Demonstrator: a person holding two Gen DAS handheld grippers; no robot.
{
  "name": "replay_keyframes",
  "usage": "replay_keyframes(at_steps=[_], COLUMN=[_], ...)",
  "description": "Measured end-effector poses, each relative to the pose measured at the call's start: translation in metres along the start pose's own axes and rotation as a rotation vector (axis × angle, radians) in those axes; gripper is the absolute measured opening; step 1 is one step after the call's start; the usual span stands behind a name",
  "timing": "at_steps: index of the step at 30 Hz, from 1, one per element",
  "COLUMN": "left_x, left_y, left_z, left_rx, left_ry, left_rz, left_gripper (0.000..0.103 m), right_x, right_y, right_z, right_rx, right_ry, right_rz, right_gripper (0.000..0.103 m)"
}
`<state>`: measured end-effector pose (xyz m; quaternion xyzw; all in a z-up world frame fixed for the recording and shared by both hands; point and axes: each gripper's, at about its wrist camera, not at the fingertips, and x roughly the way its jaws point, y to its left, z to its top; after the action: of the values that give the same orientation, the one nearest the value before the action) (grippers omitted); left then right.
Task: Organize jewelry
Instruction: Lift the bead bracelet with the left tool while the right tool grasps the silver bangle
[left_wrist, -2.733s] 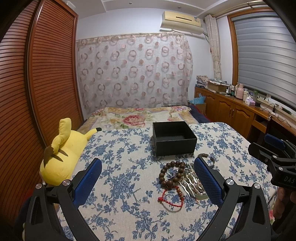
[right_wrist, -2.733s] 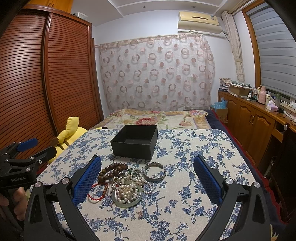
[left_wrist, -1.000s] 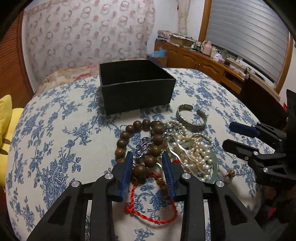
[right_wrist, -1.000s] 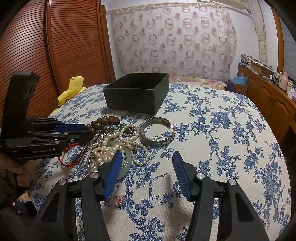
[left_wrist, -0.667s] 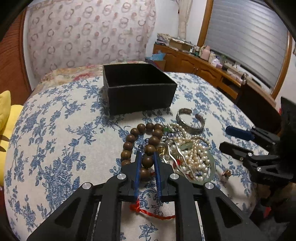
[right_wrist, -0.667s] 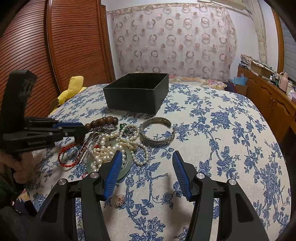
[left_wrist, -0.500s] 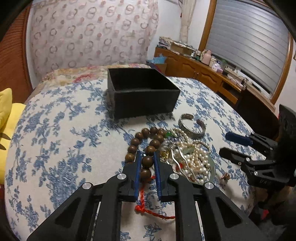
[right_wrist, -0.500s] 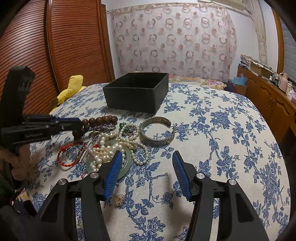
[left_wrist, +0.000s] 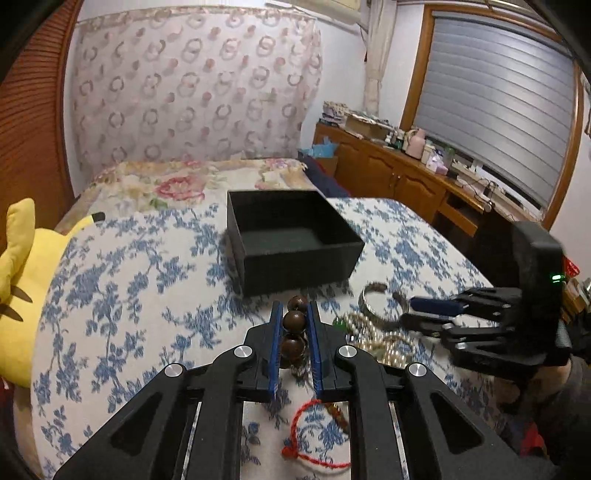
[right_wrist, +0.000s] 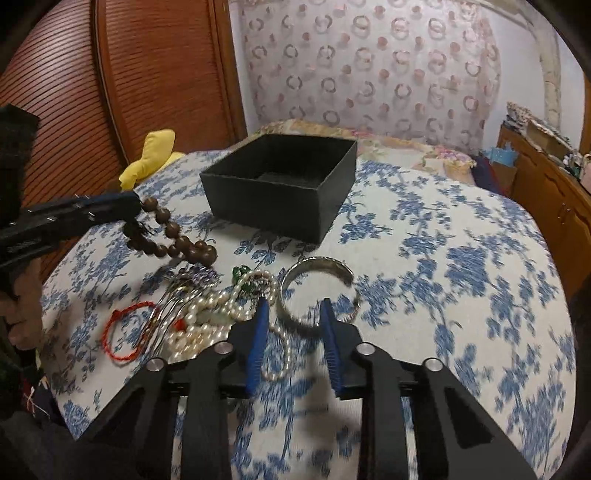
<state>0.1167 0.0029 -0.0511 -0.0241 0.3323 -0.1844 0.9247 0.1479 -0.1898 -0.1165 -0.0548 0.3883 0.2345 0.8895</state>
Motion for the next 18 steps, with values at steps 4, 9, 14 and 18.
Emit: replay_keyframes(at_steps=[4,9,14,18], left_x=[0.0,-0.002,-0.004,-0.003], left_y=[-0.002,-0.002,-0.002,-0.002], left_z=[0.01,0.021,0.029,0.038], left_rx=[0.008,0.015,0.015,0.017], left_ry=[-0.013,-0.031,-0.042,-0.053], left_rz=[0.007,0.016,0.021,0.02], left_gripper=[0.012,0.012,0.012,0.012], right_x=[0.017,0.031,0.034,0.03], right_y=[0.004,0.007,0.004,0.004], right_z=[0.01,0.015,0.016,0.017], right_rx=[-0.024,-0.051,-0.072,-0.092], right_ry=[0.039,0.077,0.1,0.091], right_rz=[0.027,0.018,0.018,0.017], right_gripper=[0.015,0.014,0.006,0.005])
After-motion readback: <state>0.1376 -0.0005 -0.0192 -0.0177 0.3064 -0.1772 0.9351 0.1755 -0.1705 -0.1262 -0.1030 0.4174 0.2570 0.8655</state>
